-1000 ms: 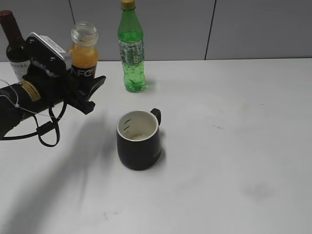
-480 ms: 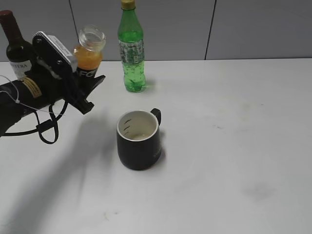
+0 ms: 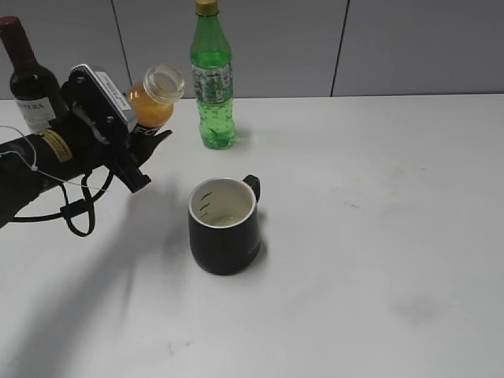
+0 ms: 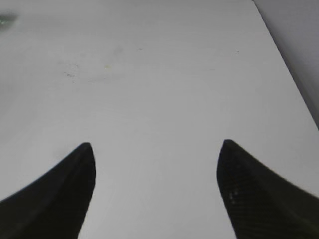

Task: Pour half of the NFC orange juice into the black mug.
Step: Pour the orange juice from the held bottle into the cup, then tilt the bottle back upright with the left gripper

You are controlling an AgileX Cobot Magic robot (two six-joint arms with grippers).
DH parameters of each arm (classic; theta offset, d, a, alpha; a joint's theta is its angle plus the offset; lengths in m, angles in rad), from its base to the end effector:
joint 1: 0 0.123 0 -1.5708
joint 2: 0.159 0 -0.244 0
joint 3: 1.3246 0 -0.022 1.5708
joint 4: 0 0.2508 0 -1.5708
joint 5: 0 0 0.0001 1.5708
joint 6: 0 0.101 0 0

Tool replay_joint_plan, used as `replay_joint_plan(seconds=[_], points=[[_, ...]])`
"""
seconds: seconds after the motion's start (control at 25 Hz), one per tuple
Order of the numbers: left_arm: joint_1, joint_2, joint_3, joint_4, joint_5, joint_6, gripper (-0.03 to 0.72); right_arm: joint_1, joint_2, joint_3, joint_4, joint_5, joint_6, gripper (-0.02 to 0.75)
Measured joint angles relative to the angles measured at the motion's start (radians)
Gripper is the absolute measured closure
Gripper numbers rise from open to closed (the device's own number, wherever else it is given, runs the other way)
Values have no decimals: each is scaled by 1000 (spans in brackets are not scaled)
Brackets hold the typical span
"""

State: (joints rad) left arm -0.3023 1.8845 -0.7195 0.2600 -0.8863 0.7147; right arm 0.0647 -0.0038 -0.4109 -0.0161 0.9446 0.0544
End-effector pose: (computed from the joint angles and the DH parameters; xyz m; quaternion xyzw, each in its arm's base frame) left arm 0.3243 -0.1222 0.1092 0.4835 0.6063 0.1044 0.6227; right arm 0.0594 0.0025 0.2573 -0.0049 0.8451 0.0238 0.5341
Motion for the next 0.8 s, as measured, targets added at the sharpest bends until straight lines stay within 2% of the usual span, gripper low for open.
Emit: replay_joint_plan(seconds=[0.36,0.8], points=[[0,18,0,1,-17,171,217,0,0,0,0,0,0,161],[0,43,-1,6,-68,279,217,0,0,0,1,0,0,161]])
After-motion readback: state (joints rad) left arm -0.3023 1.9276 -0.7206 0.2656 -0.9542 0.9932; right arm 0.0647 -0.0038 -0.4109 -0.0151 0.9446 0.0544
